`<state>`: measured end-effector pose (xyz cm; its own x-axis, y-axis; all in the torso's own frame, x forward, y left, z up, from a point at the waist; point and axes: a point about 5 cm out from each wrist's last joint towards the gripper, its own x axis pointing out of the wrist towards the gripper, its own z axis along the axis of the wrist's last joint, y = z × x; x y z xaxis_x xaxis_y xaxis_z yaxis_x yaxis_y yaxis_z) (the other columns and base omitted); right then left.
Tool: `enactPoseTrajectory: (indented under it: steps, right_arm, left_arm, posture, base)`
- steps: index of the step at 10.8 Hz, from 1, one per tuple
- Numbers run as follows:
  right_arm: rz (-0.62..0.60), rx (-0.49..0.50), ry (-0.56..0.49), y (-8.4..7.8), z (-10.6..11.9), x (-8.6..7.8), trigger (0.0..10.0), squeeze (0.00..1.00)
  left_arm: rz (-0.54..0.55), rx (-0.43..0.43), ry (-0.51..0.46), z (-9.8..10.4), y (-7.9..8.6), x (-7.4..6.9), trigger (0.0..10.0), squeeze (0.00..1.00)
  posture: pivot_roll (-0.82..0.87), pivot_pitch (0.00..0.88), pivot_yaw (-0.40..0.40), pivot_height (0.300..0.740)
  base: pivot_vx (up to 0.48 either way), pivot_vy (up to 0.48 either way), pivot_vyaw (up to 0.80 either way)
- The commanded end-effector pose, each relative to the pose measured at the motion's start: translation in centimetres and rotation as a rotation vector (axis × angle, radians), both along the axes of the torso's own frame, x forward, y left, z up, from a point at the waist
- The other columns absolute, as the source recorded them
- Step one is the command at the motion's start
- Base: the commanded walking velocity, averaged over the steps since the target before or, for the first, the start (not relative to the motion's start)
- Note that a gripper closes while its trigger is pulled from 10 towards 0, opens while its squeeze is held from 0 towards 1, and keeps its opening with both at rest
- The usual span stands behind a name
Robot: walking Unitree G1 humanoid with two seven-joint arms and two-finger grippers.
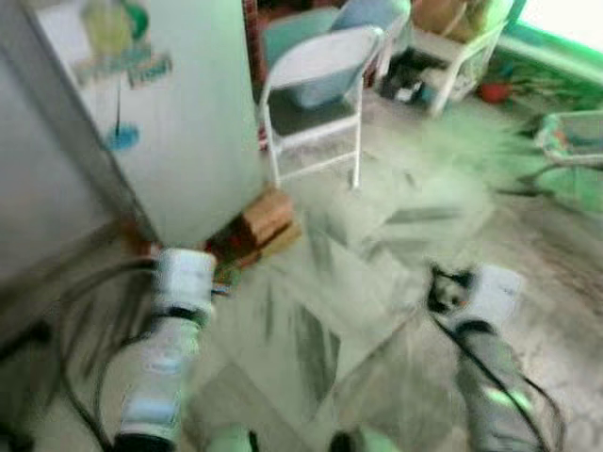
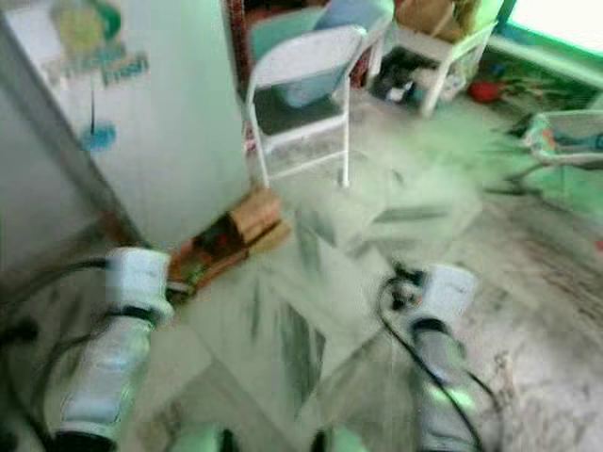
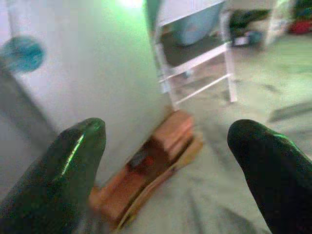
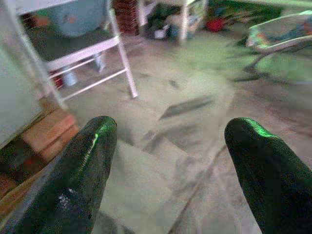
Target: Restocking fridge
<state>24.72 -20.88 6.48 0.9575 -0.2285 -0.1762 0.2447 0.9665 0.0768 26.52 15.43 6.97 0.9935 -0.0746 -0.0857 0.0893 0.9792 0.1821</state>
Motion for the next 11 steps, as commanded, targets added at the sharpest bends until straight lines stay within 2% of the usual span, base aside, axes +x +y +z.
enactPoseTrajectory:
  steps: [1,2,3,4,5,6,7,8,9,11]
  right_arm:
    - [0.015,0.029,-0.028,0.8,0.6,0.5,10.0,0.0]
    - [-0.011,-0.003,0.028,0.5,0.0,0.4,10.0,0.0]
    - [0.041,-0.104,0.009,0.9,0.2,0.7,10.0,0.0]
    - [0.063,-0.118,-0.016,1.3,0.5,0.8,10.0,0.0]
    - [0.074,-0.111,0.012,1.6,0.4,0.6,10.0,0.0]
    - [0.116,0.027,-0.036,2.0,0.5,0.3,10.0,0.0]
    - [0.06,-0.006,-0.017,1.5,0.4,0.3,10.0,0.0]
    - [0.054,-0.104,0.002,1.3,0.3,0.5,10.0,0.0]
    - [0.084,-0.102,-0.019,1.5,0.4,0.6,10.0,0.0]
    - [0.077,-0.037,-0.01,1.9,0.3,0.6,10.0,0.0]
  left_arm:
    - [0.036,0.019,0.0,0.0,1.5,-0.1,10.0,0.0]
    - [0.063,0.007,0.01,-0.1,1.8,-0.2,10.0,0.0]
    - [0.075,0.002,0.017,-0.2,1.8,-0.4,10.0,0.0]
    - [0.068,-0.003,0.027,-0.4,1.6,-0.6,10.0,0.0]
    - [0.066,-0.007,0.029,-0.6,1.4,-0.8,10.0,0.0]
    - [0.056,0.0,0.023,-0.5,1.4,-0.8,10.0,0.0]
    - [0.06,0.003,0.019,-0.5,1.4,-0.8,10.0,0.0]
    - [0.067,0.0,0.019,-0.5,1.5,-0.8,10.0,0.0]
    - [0.073,-0.008,0.024,-0.5,1.4,-0.9,10.0,0.0]
    - [0.061,-0.013,0.027,-0.6,1.1,-1.1,10.0,0.0]
  posture:
    - [0.12,0.078,-0.018,0.74]
    - [0.12,0.083,-0.019,0.74]
    - [0.12,0.085,-0.018,0.74]
    - [0.12,0.086,-0.02,0.74]
    - [0.12,0.086,-0.02,0.74]
    - [0.12,0.088,-0.022,0.74]
    - [0.12,0.089,-0.023,0.74]
    - [0.12,0.089,-0.024,0.74]
    - [0.13,0.088,-0.024,0.74]
    - [0.13,0.089,-0.024,0.74]
  base:
    - [0.266,0.398,0.0]
    - [0.27,0.398,0.0]
    - [0.27,0.398,0.0]
    - [0.0,0.439,0.0]
    - [0.0,0.439,0.0]
    - [0.0,0.439,0.0]
    - [0.0,0.439,0.0]
    - [0.0,0.439,0.0]
    - [0.0,0.439,0.0]
    - [0.0,0.441,0.0]
